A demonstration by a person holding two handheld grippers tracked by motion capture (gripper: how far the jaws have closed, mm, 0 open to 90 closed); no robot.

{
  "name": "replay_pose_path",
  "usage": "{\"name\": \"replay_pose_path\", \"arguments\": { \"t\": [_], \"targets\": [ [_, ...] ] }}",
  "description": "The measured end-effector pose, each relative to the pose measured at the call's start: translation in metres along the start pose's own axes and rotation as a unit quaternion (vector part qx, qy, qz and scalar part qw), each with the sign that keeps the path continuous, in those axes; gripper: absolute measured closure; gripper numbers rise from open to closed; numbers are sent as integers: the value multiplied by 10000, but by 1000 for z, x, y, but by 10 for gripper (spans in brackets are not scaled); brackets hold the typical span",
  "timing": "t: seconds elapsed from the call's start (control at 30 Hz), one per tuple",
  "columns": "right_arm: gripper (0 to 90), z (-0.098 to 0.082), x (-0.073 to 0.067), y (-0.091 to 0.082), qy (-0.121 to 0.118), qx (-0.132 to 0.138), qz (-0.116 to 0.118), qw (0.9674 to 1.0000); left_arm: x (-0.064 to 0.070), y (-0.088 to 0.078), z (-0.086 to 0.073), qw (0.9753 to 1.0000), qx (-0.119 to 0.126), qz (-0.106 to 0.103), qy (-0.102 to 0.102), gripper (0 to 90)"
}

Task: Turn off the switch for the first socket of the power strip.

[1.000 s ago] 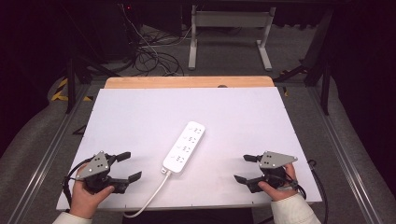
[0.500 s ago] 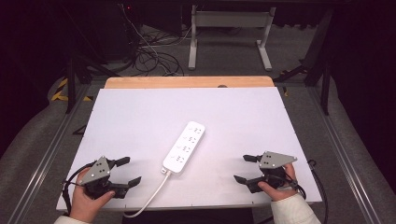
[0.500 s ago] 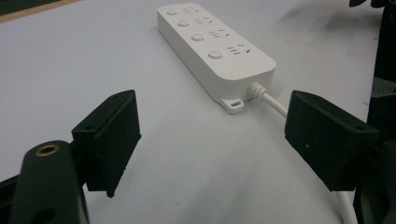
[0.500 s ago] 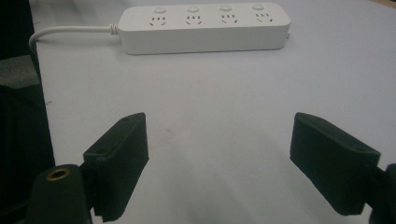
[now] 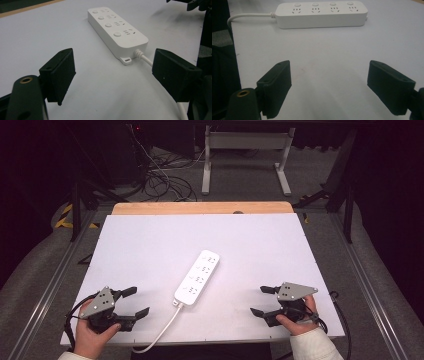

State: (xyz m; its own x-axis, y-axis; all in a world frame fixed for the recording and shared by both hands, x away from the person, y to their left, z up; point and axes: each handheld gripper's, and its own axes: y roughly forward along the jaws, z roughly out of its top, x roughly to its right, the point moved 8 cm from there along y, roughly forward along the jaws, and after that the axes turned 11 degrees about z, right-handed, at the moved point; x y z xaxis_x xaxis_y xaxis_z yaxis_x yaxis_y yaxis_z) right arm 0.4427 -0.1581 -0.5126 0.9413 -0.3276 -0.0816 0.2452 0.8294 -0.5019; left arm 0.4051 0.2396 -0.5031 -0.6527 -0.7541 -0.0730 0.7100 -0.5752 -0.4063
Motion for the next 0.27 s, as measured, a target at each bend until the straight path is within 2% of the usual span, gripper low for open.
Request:
{"name": "replay_pose_path", "arguments": {
  "t": [0.07, 0.2, 0.27],
  "targets": [
    [204, 0, 0, 0, -3, 0, -1, 10000, -1, 0, 0, 10000, -13, 46, 61, 194],
    [203, 0, 0, 0, -2, -4, -6, 10000, 1, 0, 0, 10000, -27, 24, -9, 206],
    [203, 0, 0, 0, 1, -3, -12, 10000, -1, 0, 1, 10000, -1, 58, 25, 206]
  ]
}}
